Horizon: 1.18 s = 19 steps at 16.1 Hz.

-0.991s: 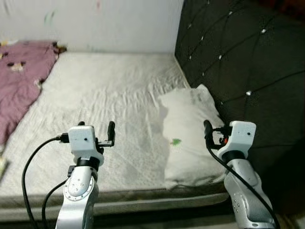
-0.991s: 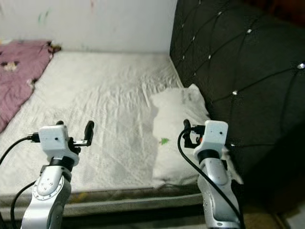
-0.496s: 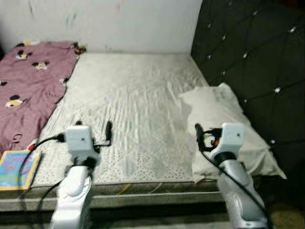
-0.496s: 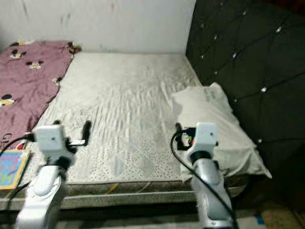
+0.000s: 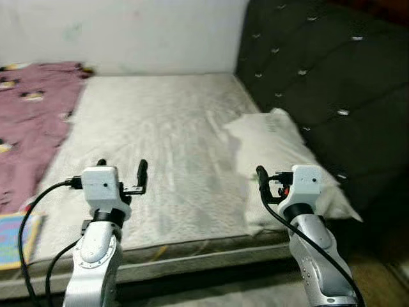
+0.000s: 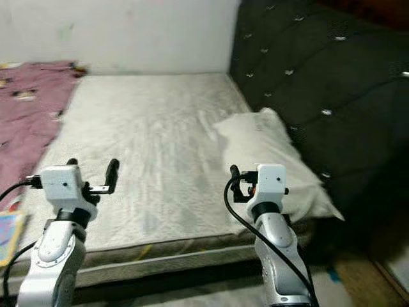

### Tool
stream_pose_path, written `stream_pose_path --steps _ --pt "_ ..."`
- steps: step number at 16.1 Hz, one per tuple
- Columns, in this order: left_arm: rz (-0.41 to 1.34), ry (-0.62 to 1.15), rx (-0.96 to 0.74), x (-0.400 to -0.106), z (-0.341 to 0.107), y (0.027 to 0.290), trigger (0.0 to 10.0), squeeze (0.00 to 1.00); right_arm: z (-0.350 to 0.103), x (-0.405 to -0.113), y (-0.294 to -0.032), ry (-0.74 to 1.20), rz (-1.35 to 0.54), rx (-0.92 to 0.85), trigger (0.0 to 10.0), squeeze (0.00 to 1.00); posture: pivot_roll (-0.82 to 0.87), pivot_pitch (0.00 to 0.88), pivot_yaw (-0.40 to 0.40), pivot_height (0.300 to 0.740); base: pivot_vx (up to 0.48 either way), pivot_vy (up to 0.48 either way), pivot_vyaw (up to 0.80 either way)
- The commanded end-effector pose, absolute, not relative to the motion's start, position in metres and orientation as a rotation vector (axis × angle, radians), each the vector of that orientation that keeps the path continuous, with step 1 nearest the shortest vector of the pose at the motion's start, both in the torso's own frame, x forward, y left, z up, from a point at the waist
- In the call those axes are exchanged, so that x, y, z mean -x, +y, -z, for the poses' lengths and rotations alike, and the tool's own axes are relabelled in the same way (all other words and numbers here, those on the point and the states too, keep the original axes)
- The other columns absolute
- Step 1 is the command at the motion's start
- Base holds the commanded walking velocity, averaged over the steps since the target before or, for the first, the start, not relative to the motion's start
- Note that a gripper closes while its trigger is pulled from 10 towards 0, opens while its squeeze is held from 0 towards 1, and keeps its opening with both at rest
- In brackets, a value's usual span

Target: Clean up the room

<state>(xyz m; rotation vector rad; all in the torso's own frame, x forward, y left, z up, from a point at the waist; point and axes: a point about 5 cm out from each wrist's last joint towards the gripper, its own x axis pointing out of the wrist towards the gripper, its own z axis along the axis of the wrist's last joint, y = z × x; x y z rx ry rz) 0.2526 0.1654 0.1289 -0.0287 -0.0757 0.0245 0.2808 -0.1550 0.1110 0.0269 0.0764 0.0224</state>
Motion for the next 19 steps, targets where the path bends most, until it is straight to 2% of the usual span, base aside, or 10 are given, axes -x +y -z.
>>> stream_pose_path --steps 1,4,10,13,17,19 --pt "-0.016 -0.074 0.026 -0.2521 -0.1295 0.164 10.0 0.0 -0.1129 -0.2813 -0.1571 0.075 -0.021 -0.008 10.0 0.0 -0.09 0.0 -0.008 0.74 0.277 0.0 0.0" --pt "-0.016 -0.074 0.024 -0.2521 -0.1298 0.164 10.0 0.0 -0.1153 -0.2827 -0.1528 0.049 -0.045 0.054 10.0 0.0 -0.08 0.0 -0.01 0.74 0.291 0.0 0.0" --pt "-0.018 -0.069 0.024 -0.2524 -0.1292 0.1636 10.0 0.0 -0.12 -0.2843 -0.1542 0.014 -0.049 0.094 10.0 0.0 -0.09 0.0 -0.009 0.74 0.081 0.0 0.0" --pt "-0.053 -0.066 0.019 -0.253 -0.1278 0.1644 10.0 0.0 -0.1156 -0.2844 -0.1593 0.048 -0.034 0.077 10.0 0.0 -0.09 0.0 -0.009 0.74 0.0 0.0 0.0" --pt "-0.041 -0.065 0.039 -0.2546 -0.1286 0.1638 10.0 0.0 -0.1182 -0.2844 -0.1534 0.038 -0.08 0.057 10.0 0.0 -0.09 0.0 -0.015 0.74 0.0 0.0 0.0" --pt "-0.038 -0.069 0.05 -0.2564 -0.1302 0.163 10.0 0.0 -0.1185 -0.2859 -0.1539 0.038 -0.078 0.029 10.0 0.0 -0.09 0.0 -0.014 0.74 0.0 0.435 0.0"
